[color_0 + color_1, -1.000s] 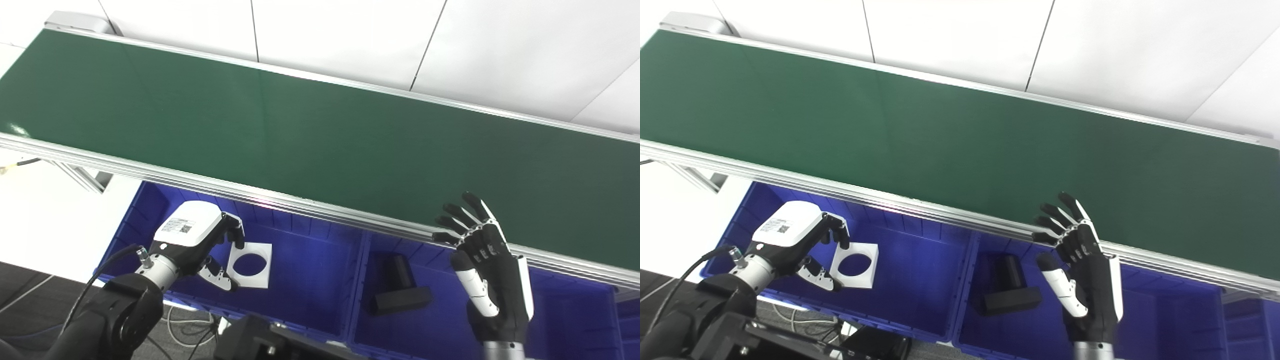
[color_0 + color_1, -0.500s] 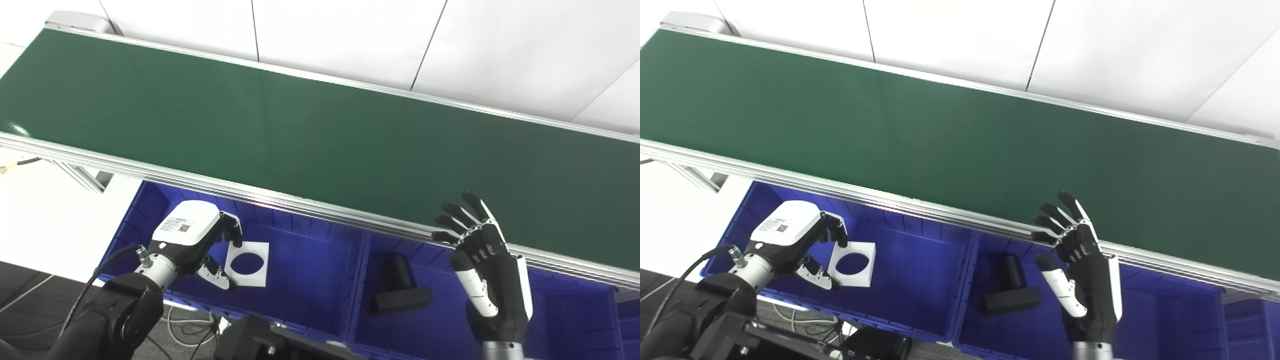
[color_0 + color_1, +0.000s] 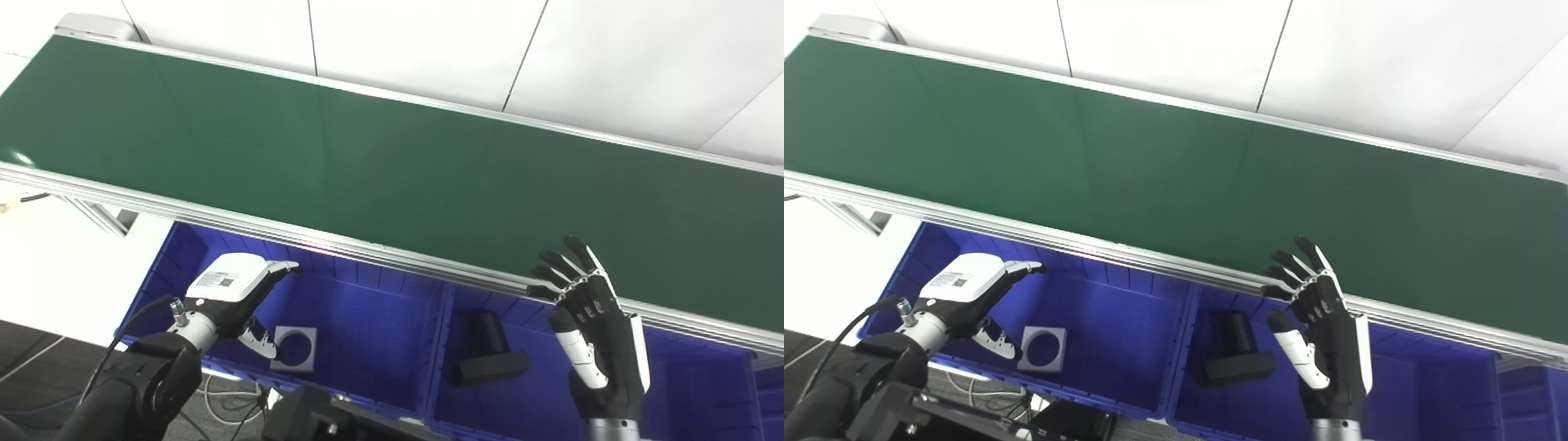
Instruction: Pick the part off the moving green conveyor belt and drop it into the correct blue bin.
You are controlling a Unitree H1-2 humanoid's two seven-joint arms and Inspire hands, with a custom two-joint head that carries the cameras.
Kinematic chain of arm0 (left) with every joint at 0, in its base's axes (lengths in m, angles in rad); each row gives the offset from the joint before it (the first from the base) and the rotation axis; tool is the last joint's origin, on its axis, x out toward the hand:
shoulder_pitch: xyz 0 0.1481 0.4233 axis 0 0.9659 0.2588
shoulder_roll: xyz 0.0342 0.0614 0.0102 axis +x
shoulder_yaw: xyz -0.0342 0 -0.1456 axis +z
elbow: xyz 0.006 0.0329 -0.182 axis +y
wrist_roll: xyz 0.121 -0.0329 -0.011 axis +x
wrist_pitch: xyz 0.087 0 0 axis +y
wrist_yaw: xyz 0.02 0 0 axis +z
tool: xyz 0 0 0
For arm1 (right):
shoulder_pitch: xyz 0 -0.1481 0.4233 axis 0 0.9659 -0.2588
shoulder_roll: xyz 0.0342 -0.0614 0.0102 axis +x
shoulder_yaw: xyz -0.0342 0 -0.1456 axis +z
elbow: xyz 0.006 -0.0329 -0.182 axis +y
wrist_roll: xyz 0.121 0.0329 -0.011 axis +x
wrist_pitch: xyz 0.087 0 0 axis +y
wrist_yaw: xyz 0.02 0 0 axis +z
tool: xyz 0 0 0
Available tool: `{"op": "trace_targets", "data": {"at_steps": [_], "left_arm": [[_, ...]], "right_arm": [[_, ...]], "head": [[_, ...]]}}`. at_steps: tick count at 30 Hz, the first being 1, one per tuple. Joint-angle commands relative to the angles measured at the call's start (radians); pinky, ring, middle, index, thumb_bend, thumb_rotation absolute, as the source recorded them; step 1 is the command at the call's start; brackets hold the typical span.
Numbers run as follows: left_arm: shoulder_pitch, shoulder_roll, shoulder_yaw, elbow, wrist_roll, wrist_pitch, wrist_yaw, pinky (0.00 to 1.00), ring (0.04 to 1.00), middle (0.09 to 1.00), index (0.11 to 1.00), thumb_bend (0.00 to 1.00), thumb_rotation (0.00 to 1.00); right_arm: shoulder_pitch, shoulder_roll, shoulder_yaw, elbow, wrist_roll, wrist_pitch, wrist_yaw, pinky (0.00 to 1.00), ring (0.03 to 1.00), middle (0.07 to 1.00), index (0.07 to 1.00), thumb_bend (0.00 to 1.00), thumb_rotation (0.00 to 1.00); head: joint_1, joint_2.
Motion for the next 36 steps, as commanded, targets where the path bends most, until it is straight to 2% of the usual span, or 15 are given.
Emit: {"op": "trace_targets", "data": {"at_steps": [1, 4, 6, 7, 10, 12, 15, 17, 19, 23, 26, 27, 28, 31, 36], "left_arm": [[0.0, 0.011, 0.007, -0.028, 0.013, -0.007, 0.037, 0.74, 0.819, 0.868, 0.883, 0.79, 0.04], [0.01, 0.013, 0.013, -0.046, 0.005, -0.034, 0.082, 0.73, 0.803, 0.855, 0.873, 0.77, 0.01], [0.015, 0.011, 0.016, -0.075, 0.003, -0.045, 0.101, 0.71, 0.784, 0.844, 0.864, 0.71, 0.0], [0.018, 0.011, 0.016, -0.09, 0.004, -0.049, 0.106, 0.69, 0.772, 0.842, 0.862, 0.63, 0.03], [0.024, 0.001, 0.015, -0.156, -0.014, -0.073, 0.131, 0.65, 0.75, 0.837, 0.861, 0.53, 0.08], [0.024, -0.009, 0.018, -0.2, -0.06, -0.083, 0.133, 0.64, 0.745, 0.845, 0.868, 0.45, 0.21], [0.014, -0.019, 0.02, -0.265, -0.177, -0.095, 0.116, 0.67, 0.772, 0.86, 0.869, 0.42, 0.38], [0.006, -0.021, 0.02, -0.29, -0.246, -0.102, 0.107, 0.69, 0.78, 0.857, 0.857, 0.42, 0.43], [-0.008, -0.039, 0.011, -0.324, -0.329, -0.094, 0.094, 0.67, 0.775, 0.844, 0.842, 0.44, 0.46], [-0.03, -0.067, -0.012, -0.353, -0.428, -0.1, 0.077, 0.66, 0.777, 0.828, 0.824, 0.5, 0.56], [-0.047, -0.077, -0.039, -0.349, -0.502, -0.105, 0.055, 0.68, 0.793, 0.83, 0.83, 0.59, 0.66], [-0.054, -0.082, -0.056, -0.34, -0.531, -0.106, 0.045, 0.68, 0.794, 0.83, 0.831, 0.61, 0.67], [-0.059, -0.084, -0.067, -0.333, -0.55, -0.107, 0.04, 0.69, 0.798, 0.835, 0.834, 0.7, 0.73], [-0.08, -0.089, -0.11, -0.288, -0.612, -0.133, 0.029, 0.7, 0.805, 0.841, 0.837, 0.81, 0.79], [-0.126, -0.101, -0.156, -0.167, -0.702, -0.207, 0.044, 0.75, 0.821, 0.851, 0.844, 0.83, 0.84]], "right_arm": [[-0.008, 0.008, 0.003, -0.015, 0.004, -0.03, 0.005, 0.62, 0.735, 0.783, 0.882, 0.67, 0.57], [-0.008, 0.009, 0.004, -0.011, 0.01, -0.035, 0.007, 0.62, 0.733, 0.784, 0.884, 0.67, 0.57], [-0.007, 0.011, 0.005, -0.008, 0.009, -0.038, 0.005, 0.62, 0.732, 0.783, 0.885, 0.67, 0.56], [-0.007, 0.012, 0.005, -0.006, 0.007, -0.04, 0.004, 0.61, 0.729, 0.781, 0.881, 0.68, 0.56], [-0.007, 0.014, 0.006, 0.002, 0.003, -0.048, 0.004, 0.61, 0.729, 0.781, 0.881, 0.68, 0.57], [-0.006, 0.016, 0.008, 0.008, -0.001, -0.056, 0.004, 0.62, 0.73, 0.783, 0.881, 0.68, 0.57], [-0.005, 0.019, 0.011, 0.013, -0.012, -0.061, 0.002, 0.61, 0.73, 0.783, 0.881, 0.69, 0.6], [-0.003, 0.021, 0.012, 0.016, -0.018, -0.063, 0.0, 0.61, 0.728, 0.782, 0.88, 0.7, 0.61], [-0.001, 0.025, 0.014, 0.021, -0.021, -0.071, -0.003, 0.61, 0.727, 0.782, 0.88, 0.7, 0.62], [0.002, 0.032, 0.017, 0.032, -0.027, -0.085, -0.004, 0.61, 0.728, 0.78, 0.88, 0.69, 0.6], [0.004, 0.036, 0.02, 0.04, -0.033, -0.091, -0.006, 0.61, 0.73, 0.783, 0.881, 0.69, 0.59], [0.004, 0.038, 0.022, 0.045, -0.037, -0.098, -0.007, 0.61, 0.73, 0.783, 0.881, 0.69, 0.59], [0.004, 0.039, 0.023, 0.049, -0.041, -0.104, -0.007, 0.62, 0.73, 0.785, 0.885, 0.68, 0.59], [0.006, 0.046, 0.028, 0.064, -0.06, -0.124, -0.014, 0.62, 0.728, 0.786, 0.888, 0.67, 0.59], [0.015, 0.073, 0.045, 0.09, -0.073, -0.142, -0.022, 0.63, 0.743, 0.797, 0.891, 0.67, 0.56]], "head": [[-0.001, -0.001], [-0.014, -0.006], [-0.025, -0.009], [-0.027, -0.01], [-0.055, -0.02], [-0.07, -0.022], [-0.1, -0.028], [-0.12, -0.034], [-0.15, -0.04], [-0.187, -0.054], [-0.202, -0.06], [-0.222, -0.069], [-0.226, -0.07], [-0.294, -0.087], [-0.436, -0.116]]}}
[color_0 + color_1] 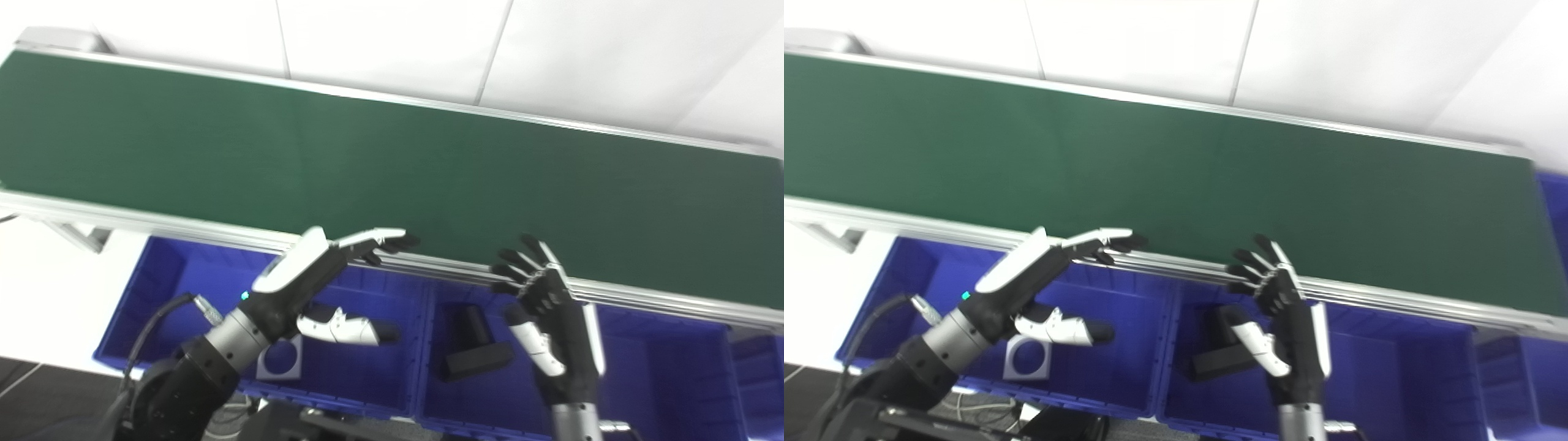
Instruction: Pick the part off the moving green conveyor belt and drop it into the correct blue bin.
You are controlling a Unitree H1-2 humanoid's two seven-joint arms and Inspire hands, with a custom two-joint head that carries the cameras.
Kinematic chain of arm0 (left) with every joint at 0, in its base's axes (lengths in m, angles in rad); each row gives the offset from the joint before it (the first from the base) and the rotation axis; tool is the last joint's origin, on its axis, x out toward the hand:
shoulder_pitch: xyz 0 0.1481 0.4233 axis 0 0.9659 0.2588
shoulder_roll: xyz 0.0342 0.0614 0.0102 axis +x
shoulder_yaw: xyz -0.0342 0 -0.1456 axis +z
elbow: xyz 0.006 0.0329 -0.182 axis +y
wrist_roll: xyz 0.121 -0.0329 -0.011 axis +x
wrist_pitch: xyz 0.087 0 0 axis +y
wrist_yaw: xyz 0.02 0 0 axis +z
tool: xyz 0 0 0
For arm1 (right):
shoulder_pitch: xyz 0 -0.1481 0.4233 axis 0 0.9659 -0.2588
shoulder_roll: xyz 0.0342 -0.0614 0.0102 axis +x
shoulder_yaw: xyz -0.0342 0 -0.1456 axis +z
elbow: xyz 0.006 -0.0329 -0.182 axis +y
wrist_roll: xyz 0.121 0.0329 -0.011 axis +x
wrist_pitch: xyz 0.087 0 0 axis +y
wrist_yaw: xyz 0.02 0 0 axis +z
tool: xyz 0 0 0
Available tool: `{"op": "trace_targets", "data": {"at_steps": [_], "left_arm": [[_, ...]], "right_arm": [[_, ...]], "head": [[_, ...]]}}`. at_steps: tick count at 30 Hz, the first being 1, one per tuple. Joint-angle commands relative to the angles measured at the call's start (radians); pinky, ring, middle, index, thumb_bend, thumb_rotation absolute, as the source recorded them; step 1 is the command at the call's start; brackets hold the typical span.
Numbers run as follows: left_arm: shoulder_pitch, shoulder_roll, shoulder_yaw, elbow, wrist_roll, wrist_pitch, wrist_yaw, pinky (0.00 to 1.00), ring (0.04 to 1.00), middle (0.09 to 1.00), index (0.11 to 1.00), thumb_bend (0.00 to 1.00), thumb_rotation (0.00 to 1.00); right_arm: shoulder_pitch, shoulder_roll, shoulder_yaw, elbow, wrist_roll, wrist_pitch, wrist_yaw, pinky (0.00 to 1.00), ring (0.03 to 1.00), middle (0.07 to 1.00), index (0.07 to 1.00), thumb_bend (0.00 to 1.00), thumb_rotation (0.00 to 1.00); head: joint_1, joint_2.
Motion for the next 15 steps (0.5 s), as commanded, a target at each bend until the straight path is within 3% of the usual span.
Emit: {"op": "trace_targets", "data": {"at_steps": [1, 8, 15], "left_arm": [[-0.023, -0.012, -0.003, 0.02, -0.058, -0.07, 0.024, 0.74, 0.82, 0.855, 0.847, 0.82, 0.85], [-0.068, -0.094, 0.031, 0.251, -0.33, -0.189, 0.055, 0.75, 0.804, 0.835, 0.839, 0.76, 0.82], [-0.103, -0.104, 0.074, 0.449, -0.493, -0.263, 0.022, 0.77, 0.817, 0.852, 0.886, 0.74, 0.89]], "right_arm": [[0.001, 0.022, 0.012, -0.003, -0.013, -0.076, -0.013, 0.64, 0.742, 0.798, 0.892, 0.67, 0.56], [-0.005, 0.068, 0.037, 0.055, -0.09, -0.126, -0.06, 0.65, 0.747, 0.804, 0.898, 0.67, 0.57], [-0.005, 0.102, 0.041, 0.084, -0.145, -0.164, -0.12, 0.66, 0.762, 0.813, 0.906, 0.65, 0.58]], "head": [[-0.033, -0.008], [-0.197, -0.03], [-0.231, -0.026]]}}
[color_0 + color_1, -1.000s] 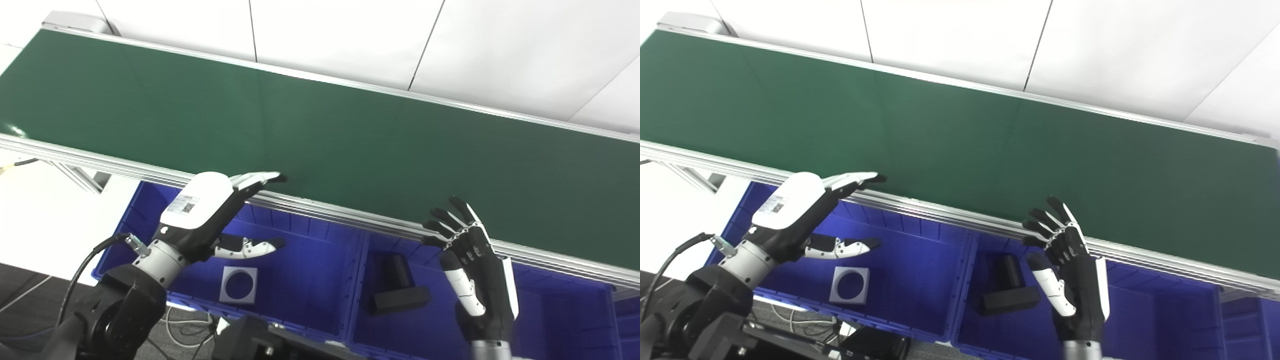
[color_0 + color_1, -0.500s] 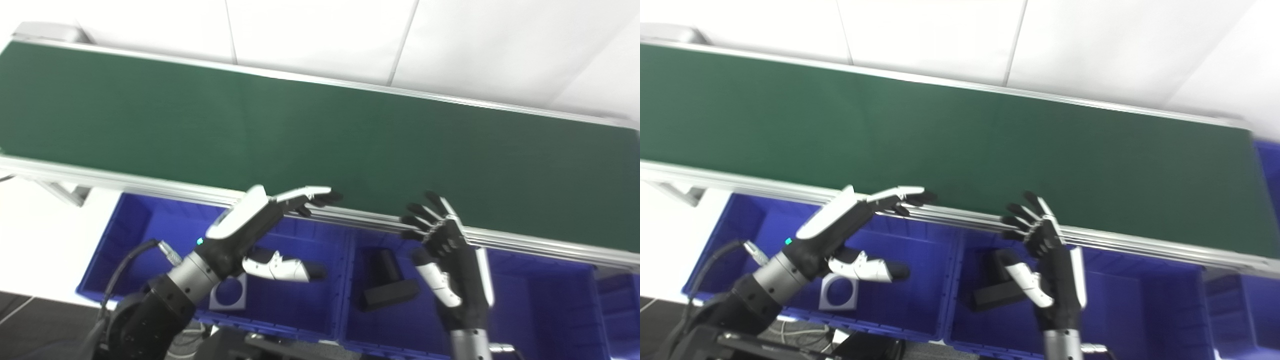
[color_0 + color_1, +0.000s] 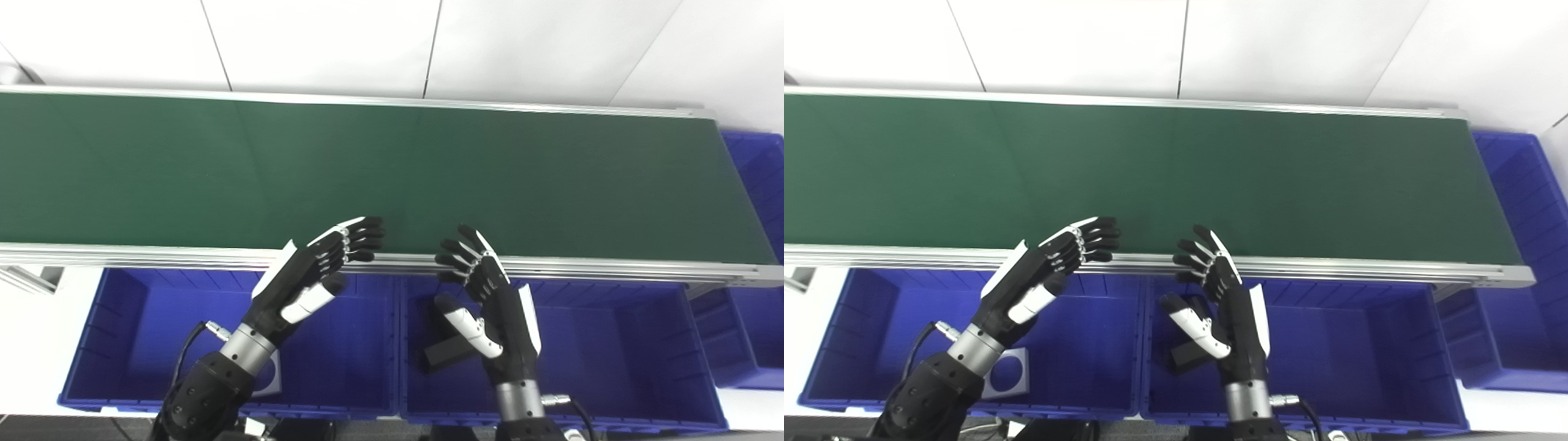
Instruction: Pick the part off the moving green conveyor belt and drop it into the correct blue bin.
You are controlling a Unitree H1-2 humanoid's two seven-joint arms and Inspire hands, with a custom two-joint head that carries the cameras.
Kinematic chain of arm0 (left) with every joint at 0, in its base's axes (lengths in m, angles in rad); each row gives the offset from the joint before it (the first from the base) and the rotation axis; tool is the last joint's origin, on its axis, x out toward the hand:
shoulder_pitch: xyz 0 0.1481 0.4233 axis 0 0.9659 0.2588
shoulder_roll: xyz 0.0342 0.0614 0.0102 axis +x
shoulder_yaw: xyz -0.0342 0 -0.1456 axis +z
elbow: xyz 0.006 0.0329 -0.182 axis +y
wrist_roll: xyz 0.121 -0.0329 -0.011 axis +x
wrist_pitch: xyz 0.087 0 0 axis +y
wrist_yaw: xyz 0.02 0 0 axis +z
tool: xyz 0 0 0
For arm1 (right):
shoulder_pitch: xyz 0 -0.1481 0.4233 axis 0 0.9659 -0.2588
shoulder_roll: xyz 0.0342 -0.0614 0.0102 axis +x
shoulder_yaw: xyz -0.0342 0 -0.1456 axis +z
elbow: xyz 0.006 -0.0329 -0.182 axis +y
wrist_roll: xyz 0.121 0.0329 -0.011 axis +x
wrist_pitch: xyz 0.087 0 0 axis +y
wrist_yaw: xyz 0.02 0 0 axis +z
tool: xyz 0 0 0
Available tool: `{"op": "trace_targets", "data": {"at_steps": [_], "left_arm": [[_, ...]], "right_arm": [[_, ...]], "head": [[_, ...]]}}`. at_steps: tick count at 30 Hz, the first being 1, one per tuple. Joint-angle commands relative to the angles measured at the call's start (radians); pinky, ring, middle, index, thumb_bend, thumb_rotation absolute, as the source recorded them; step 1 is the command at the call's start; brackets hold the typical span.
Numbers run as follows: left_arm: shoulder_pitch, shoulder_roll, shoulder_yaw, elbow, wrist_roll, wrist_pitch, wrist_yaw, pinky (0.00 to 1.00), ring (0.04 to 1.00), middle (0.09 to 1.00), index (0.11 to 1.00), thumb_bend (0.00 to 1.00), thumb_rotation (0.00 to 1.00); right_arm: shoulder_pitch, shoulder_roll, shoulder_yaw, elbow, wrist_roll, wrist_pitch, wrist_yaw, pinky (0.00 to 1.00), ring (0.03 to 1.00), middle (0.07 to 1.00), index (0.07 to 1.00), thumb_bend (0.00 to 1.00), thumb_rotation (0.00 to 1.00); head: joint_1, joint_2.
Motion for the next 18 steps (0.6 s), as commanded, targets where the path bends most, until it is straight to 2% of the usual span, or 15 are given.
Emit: {"op": "trace_targets", "data": {"at_steps": [1, 7, 13, 18], "left_arm": [[-0.02, 0.005, 0.012, 0.017, -0.038, -0.066, -0.011, 0.77, 0.814, 0.85, 0.885, 0.74, 0.88], [-0.015, -0.003, 0.024, 0.054, -0.051, -0.099, -0.01, 0.77, 0.813, 0.847, 0.879, 0.74, 0.83], [0.005, -0.024, 0.035, 0.042, -0.054, -0.096, 0.009, 0.78, 0.817, 0.843, 0.867, 0.73, 0.79], [0.031, -0.047, 0.05, 0.028, -0.028, -0.126, 0.04, 0.77, 0.815, 0.838, 0.861, 0.73, 0.76]], "right_arm": [[-0.005, 0.028, 0.01, -0.008, -0.012, -0.063, -0.016, 0.67, 0.765, 0.815, 0.908, 0.64, 0.59], [-0.002, 0.019, 0.008, -0.023, -0.025, -0.049, -0.035, 0.67, 0.77, 0.817, 0.904, 0.62, 0.61], [0.001, 0.006, 0.006, -0.033, -0.02, -0.046, -0.036, 0.66, 0.762, 0.811, 0.898, 0.63, 0.62], [0.005, -0.009, 0.004, -0.045, -0.032, -0.038, -0.035, 0.66, 0.757, 0.81, 0.892, 0.64, 0.64]], "head": [[0.007, 0.005], [0.045, 0.013], [0.068, 0.013], [0.106, 0.009]]}}
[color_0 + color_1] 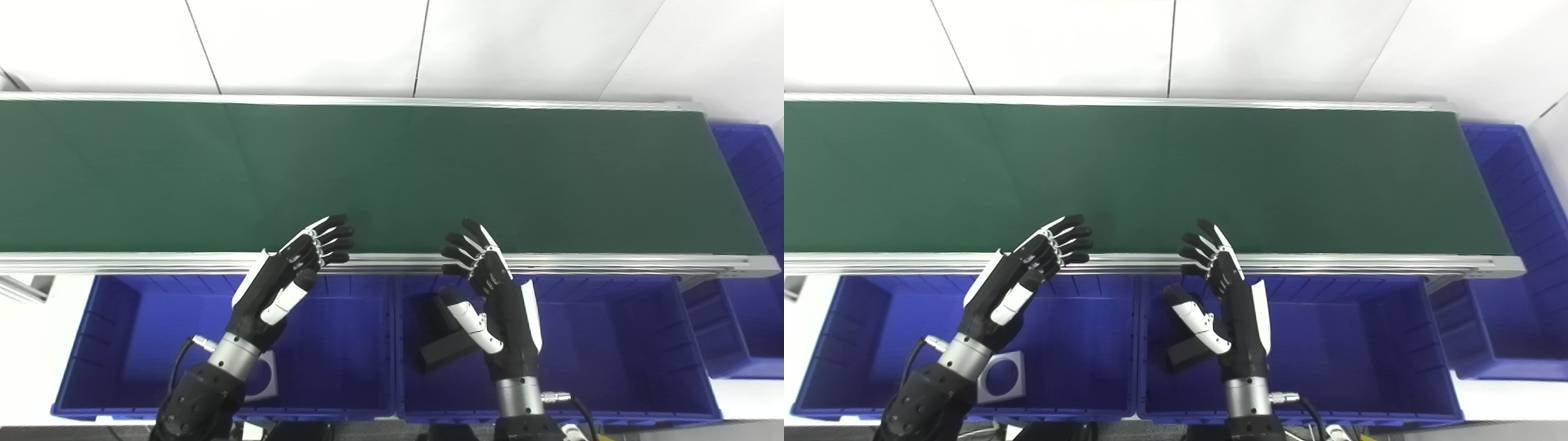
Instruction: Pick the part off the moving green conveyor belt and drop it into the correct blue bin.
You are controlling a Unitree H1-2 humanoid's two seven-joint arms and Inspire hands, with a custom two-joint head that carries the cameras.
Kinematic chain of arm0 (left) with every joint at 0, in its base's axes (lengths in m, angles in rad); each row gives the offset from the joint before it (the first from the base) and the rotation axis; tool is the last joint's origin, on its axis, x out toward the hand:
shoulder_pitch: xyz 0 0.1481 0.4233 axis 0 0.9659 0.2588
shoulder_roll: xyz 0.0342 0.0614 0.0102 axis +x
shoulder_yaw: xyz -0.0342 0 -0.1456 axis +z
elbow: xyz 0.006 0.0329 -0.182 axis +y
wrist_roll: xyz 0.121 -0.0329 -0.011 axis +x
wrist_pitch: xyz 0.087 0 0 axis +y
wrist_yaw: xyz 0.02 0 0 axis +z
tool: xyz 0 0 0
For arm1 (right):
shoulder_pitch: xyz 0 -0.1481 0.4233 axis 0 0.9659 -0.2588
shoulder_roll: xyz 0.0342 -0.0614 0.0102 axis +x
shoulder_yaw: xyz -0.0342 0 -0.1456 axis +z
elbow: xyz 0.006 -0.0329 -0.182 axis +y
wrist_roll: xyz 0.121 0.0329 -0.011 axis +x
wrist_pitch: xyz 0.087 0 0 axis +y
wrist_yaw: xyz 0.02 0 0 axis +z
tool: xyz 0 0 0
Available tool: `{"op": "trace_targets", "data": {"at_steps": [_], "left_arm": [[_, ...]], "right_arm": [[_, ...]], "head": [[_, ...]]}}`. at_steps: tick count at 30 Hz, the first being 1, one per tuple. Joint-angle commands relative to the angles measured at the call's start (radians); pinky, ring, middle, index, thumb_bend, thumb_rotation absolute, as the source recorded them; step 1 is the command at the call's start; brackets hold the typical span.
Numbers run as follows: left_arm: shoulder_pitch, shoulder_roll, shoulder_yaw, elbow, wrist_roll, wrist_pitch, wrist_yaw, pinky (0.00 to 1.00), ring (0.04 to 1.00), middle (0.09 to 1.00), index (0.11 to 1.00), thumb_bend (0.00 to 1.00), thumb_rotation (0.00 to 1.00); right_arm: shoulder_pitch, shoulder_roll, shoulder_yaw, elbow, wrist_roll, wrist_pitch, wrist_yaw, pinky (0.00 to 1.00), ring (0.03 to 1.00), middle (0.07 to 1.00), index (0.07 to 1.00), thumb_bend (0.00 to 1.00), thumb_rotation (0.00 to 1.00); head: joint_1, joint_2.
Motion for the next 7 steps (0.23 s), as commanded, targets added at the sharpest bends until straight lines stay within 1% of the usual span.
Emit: {"op": "trace_targets", "data": {"at_steps": [1, 7], "left_arm": [[0.01, -0.012, 0.005, -0.039, 0.014, -0.054, 0.019, 0.77, 0.816, 0.837, 0.856, 0.73, 0.75], [0.04, -0.002, -0.004, -0.067, 0.082, -0.074, 0.034, 0.76, 0.805, 0.809, 0.794, 0.72, 0.7]], "right_arm": [[0.003, 0.001, 0.004, -0.04, -0.011, -0.031, 0.002, 0.66, 0.758, 0.811, 0.891, 0.64, 0.65], [0.014, -0.027, 0.007, -0.063, 0.0, -0.02, 0.016, 0.66, 0.748, 0.805, 0.868, 0.64, 0.61]], "head": [[0.014, 0.0], [0.049, -0.006]]}}
